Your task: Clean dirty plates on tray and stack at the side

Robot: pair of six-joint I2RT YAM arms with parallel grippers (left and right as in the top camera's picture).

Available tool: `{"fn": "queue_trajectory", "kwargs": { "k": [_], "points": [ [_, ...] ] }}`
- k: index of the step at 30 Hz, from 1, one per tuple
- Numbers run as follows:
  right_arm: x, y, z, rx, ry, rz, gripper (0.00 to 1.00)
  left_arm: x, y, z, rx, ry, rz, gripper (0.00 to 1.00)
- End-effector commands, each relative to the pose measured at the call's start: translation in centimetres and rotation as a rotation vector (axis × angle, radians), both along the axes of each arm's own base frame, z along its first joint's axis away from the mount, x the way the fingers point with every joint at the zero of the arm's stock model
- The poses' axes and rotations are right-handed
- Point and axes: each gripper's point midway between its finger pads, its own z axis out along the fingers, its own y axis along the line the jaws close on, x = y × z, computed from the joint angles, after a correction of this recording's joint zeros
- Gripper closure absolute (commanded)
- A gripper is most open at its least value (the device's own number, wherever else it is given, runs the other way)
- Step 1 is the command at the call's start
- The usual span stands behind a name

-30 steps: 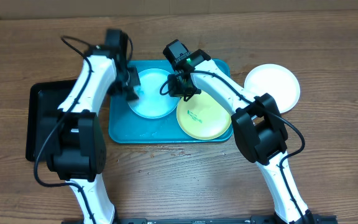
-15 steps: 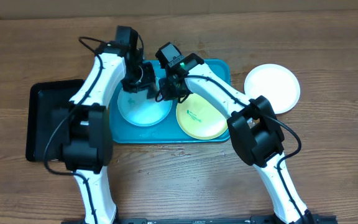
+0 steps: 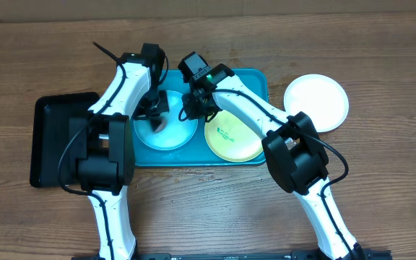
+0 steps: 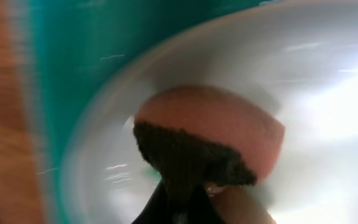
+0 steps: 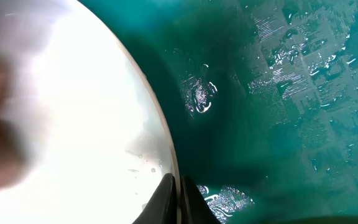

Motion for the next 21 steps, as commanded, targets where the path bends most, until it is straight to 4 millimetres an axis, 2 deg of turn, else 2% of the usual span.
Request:
{"fn": "queue_trajectory", "kwargs": {
  "k": [1,4,6,8,11,13,17,21],
  "points": [
    [0.6,-1.1,-0.2,-0.038,-0.017,-0.006,0.96,0.5,6.2,2.1,0.323,-0.007,0.027,0.96],
    [0.6,-1.1,-0.2,-0.038,-0.017,-0.006,0.96,1.2,5.5,3.1,0.28,-0.028,0.042,0.96],
    [0.6,-1.1,-0.2,-0.038,-0.017,-0.007,0.96,2.0,3.7,3.3,0.173,-0.045,0.044,0.96],
    [0.6,-1.1,-0.2,-0.038,-0.017,-0.007,0.96,2.7,1.1,3.4,0.018,-0.057,0.029,0.96],
    [0.6,-1.1,-0.2,-0.038,-0.017,-0.007,0.96,3.4,-4.4,3.3,-0.302,-0.068,-0.038,0.96],
    [0.6,-1.0,-0.2,-0.037,-0.019,-0.007,0.96,3.5,-6.5,3.3,-0.428,-0.068,-0.049,0.96],
    [0.7,-1.0,-0.2,-0.036,-0.02,-0.006,0.96,2.8,-7.6,2.0,-0.466,-0.029,-0.051,0.96],
    [0.7,-1.0,-0.2,-0.036,-0.02,-0.006,0.96,1.5,-6.8,0.2,-0.414,0.038,-0.063,0.96]
  ]
}}
